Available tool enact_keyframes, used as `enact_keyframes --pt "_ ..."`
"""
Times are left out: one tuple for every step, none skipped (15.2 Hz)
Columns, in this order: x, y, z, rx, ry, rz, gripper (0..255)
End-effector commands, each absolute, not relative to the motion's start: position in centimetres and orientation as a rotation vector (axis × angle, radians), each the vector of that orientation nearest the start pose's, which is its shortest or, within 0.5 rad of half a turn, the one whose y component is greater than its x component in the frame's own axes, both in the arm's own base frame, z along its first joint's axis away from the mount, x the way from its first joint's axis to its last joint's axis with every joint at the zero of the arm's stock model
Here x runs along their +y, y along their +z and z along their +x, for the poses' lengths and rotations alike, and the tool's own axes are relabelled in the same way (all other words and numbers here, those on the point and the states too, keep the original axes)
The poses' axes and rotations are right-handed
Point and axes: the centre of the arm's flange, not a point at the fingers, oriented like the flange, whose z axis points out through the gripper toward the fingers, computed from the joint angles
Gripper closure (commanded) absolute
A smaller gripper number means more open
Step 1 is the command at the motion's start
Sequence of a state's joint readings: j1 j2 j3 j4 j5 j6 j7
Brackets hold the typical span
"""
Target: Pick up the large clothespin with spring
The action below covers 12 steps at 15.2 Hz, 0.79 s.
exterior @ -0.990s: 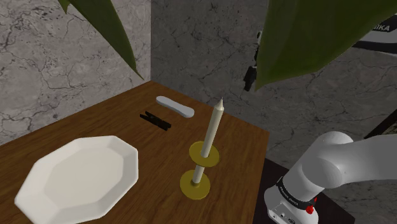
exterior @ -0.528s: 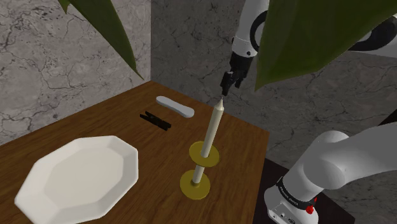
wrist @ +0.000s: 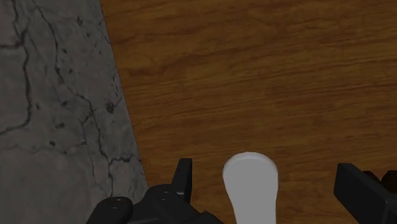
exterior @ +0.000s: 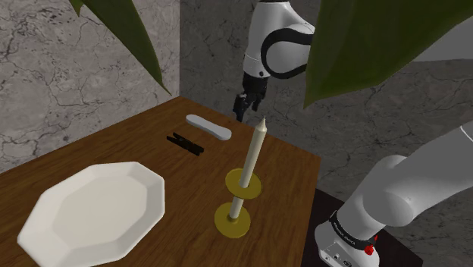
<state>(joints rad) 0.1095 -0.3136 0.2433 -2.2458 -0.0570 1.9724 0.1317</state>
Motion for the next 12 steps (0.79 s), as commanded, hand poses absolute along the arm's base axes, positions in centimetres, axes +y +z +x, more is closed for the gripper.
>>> enact_keyframes --pt "18.7 48.1 44.6 -0.412 -0.099 -3.229 0" --pt "19.8 47.6 45.1 -0.429 -0.100 -3.227 0" --pt "20.8 47.1 45.7 -0.446 -0.101 -3.225 0" --pt "21.9 46.5 46.3 -0.463 -0.101 -3.222 0" --pt "23.0 46.0 46.8 -0.480 -0.102 -3.220 0" --pt "24.0 45.5 47.4 -0.497 -0.103 -3.218 0" --pt "25.1 45.0 47.9 -0.514 -0.104 -3.215 0" --pt "26.2 44.4 48.4 -0.531 -0.104 -3.212 0" --pt "27.3 43.9 48.9 -0.549 -0.105 -3.209 0" --pt "28.4 43.4 49.4 -0.566 -0.106 -3.207 0" --pt "29.5 42.8 49.9 -0.583 -0.107 -3.204 0" --pt "30.6 42.3 50.4 -0.600 -0.107 -3.201 0"
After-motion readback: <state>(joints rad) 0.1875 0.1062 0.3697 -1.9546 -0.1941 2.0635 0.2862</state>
